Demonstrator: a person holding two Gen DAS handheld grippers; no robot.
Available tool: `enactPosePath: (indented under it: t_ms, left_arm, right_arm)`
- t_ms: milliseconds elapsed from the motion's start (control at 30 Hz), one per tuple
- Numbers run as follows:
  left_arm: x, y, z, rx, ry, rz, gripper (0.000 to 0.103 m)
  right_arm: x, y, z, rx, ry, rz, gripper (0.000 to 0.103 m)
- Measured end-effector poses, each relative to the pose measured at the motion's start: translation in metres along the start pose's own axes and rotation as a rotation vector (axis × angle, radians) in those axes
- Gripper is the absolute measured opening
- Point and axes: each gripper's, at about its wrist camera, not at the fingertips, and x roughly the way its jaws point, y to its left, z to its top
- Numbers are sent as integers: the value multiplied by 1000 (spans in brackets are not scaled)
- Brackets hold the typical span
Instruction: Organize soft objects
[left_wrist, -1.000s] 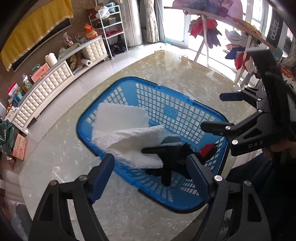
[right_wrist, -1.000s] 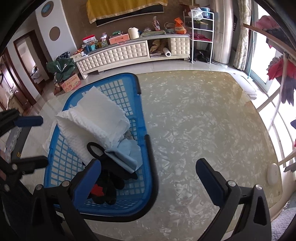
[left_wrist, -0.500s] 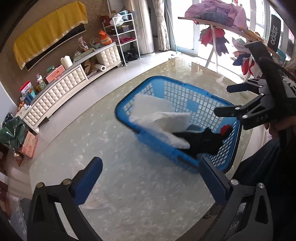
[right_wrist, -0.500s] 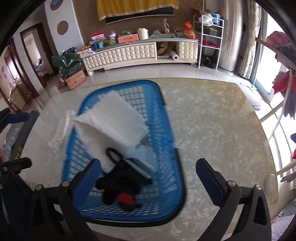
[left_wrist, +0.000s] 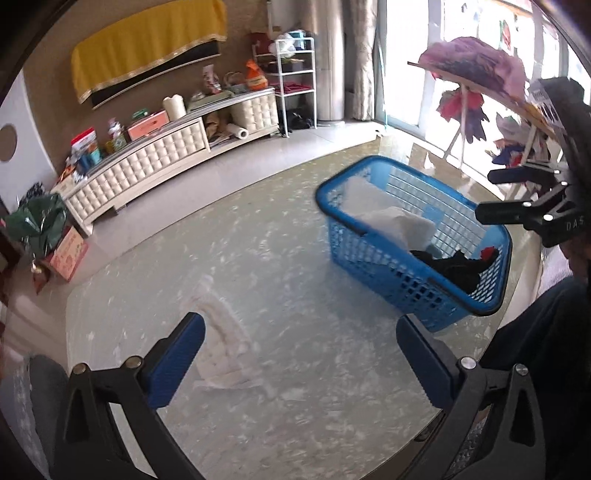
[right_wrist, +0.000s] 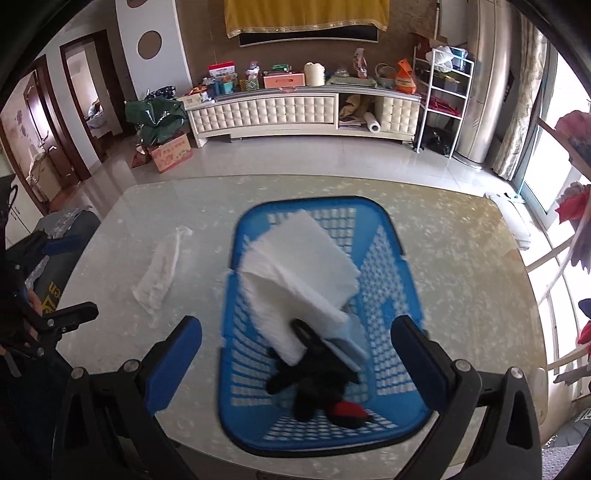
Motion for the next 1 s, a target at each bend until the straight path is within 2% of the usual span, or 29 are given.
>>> enactPosePath:
  t_ms: [233,367,500,633,800,900,1000]
  left_arm:
    - [-17,43,-17,-100,-49,-15,103]
    - [-17,63,-32,-119,-23,60,103]
    - [-14,82,-48,-161,1,68,103]
    - [-10,101,-63,-187,34,177,103]
    - [-9,128,-79,-259,55,171,103]
    - [-12,142,-88,-303,61,223,103]
    - [-12,153,-95,-347,64,202,103]
  right_arm:
    - [25,34,16,-20,19,15,103]
    - [41,55,27,-11,20,41,103]
    - [66,85,34,-54,61,57,103]
    - [97,116,39,-99,102,77,103]
    - [126,143,41,-132,156,108,103]
    - [144,155,42,-141,186,120,103]
    - [163,164,44,-146,218,130,103]
